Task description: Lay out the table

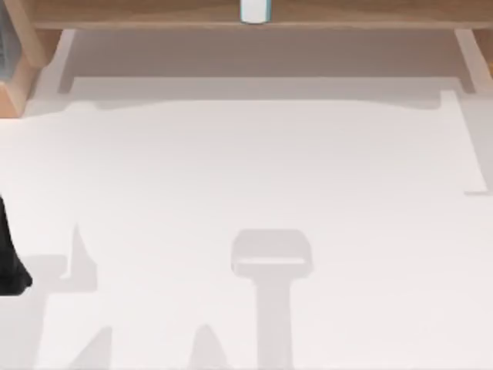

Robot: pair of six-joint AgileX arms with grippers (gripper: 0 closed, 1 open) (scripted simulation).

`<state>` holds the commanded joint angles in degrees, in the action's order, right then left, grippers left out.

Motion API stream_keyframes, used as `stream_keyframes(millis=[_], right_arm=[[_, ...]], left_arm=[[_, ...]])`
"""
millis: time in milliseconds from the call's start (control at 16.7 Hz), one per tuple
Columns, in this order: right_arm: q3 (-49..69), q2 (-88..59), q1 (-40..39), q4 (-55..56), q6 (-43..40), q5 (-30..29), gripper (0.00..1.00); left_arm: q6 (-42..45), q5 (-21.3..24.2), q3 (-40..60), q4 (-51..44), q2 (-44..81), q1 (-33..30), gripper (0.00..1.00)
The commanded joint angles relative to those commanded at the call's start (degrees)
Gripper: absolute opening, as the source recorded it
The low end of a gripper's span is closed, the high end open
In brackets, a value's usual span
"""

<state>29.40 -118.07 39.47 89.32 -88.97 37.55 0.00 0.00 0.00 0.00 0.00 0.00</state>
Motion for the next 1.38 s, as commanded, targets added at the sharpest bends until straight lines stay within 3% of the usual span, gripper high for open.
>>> stream_keyframes(millis=[600,1080,1380], right_arm=[[0.1,-0.2,-0.1,-0.3,0.1,-0.1,0.00],[12.3,-4.7,-6.4,-7.9,0.0,-6.6,0.00],[12.5,-4.9,-6.4,-8.4,0.1,-6.8,0.00]], left_arm=[[0.0,0.0,0.0,0.0,0.0,0.0,1.00],[0.0,0.0,0.0,0.0,0.0,0.0,1.00],[0.0,0.0,0.0,0.0,0.0,0.0,1.00]])
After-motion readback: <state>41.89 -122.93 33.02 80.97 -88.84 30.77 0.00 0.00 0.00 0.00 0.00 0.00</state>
